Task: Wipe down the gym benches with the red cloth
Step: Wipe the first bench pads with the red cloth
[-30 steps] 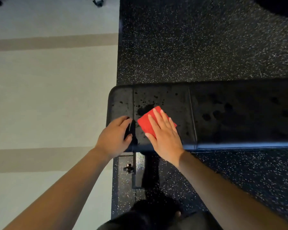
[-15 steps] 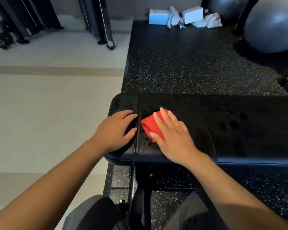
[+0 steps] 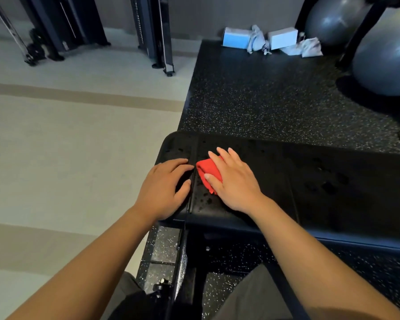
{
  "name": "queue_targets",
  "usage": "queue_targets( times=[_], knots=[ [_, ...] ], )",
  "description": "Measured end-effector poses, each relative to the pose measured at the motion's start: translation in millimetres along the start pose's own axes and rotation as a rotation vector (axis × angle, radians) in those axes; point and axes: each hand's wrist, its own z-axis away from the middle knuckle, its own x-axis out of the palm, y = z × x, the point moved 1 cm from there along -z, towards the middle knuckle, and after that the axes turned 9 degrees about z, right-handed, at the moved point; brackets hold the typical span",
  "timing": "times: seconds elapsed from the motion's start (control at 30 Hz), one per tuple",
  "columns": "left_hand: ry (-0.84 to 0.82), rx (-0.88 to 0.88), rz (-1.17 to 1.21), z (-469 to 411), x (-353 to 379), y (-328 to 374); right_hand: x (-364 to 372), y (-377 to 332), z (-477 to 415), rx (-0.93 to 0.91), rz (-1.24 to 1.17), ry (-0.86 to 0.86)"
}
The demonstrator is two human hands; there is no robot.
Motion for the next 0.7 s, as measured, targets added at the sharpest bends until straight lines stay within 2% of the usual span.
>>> queue_targets(
  times=[0.17, 0.27, 0.4, 0.47, 0.53, 0.6, 0.7],
  knots=[
    [-0.021, 0.025, -0.032, -3, -6, 2, -7, -10, 20, 0.036, -0.088, -0.058],
    [0.019, -0.022, 0.037, -11, -8, 9, -16, 13, 35, 0.043, -0.187, 0.010],
    [-0.007, -0.005, 0.098, -32, 1, 44, -18, 63, 45, 0.176, -0.133, 0.100],
    [-0.052, 0.030, 0.064, -41, 15, 66, -14, 74, 45, 0.189, -0.094, 0.092],
    [-0.088, -0.010, -0.004, -45, 32, 78, -9, 77, 41, 0.176, -0.059, 0.065],
    [-0.080, -0.077, -0.047, -47, 46, 78, -3, 78, 37, 0.174, -0.031, 0.026],
    [-0.046, -0.057, -0.058, -54, 50, 70, 1, 80, 34, 0.189, 0.004, -0.004]
  ],
)
